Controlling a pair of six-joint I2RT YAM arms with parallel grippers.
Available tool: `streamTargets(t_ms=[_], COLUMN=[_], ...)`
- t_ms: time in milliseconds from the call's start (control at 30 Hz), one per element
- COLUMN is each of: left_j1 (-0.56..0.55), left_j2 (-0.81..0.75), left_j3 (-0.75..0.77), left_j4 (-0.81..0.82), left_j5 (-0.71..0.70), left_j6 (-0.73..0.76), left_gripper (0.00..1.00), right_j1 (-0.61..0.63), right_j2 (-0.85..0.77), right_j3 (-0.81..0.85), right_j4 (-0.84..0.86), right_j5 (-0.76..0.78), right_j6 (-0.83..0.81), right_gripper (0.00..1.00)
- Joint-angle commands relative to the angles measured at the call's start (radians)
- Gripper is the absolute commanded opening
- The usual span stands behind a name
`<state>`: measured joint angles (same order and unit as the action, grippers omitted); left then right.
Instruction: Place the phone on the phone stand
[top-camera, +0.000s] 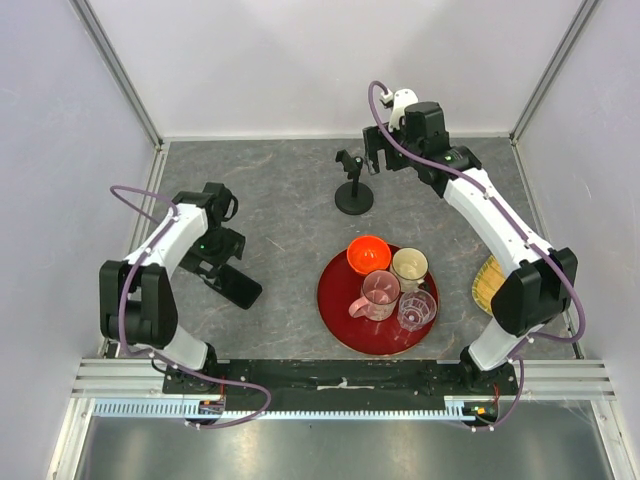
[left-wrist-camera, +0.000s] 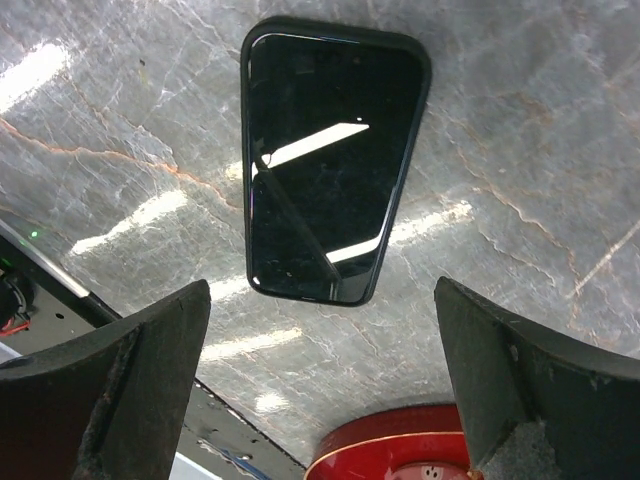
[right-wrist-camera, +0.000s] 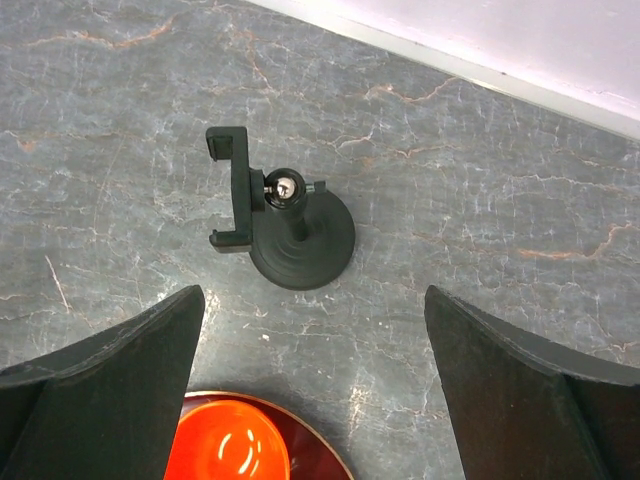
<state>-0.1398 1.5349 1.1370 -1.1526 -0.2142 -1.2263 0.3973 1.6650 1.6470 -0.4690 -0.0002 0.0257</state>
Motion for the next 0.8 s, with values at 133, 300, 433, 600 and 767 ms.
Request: streamTargets(t_ms=[133,300,433,600,767], left_j1=[0.028,0.049,0.054,0.057,0.059], left_j2=[0.074,0.065,0.076,0.068,0.073], left_j3=[-0.038,-0.126,-0.193,-0.253,-0.313], left_j4=[0.050,0.154,0.212,0.272,0.330], left_j5=[0.048,0.088,0.101,0.105,0.142], left_j6=[-0.127,-0.147,-0.147,-0.151,-0.177], left_gripper=[1.00,1.00,1.00,1.00,0.99], right_j1=[0.002,0.000,0.002,0.000,0.002], right_j2=[-0.056,-0.059,-0.056,-0.056,-0.053], right_j3=[-0.047,-0.062,-0.064,-0.069,-0.070], right_j4=[0.036,0.053,0.059,0.067,0.072], right_j5=[-0.040,-0.060,-0.073,-0.073,-0.077], right_j6=[-0.063,-0.069,-0.070,-0.072,-0.072], right_gripper=[0.98,0.98,0.98,0.98,0.98])
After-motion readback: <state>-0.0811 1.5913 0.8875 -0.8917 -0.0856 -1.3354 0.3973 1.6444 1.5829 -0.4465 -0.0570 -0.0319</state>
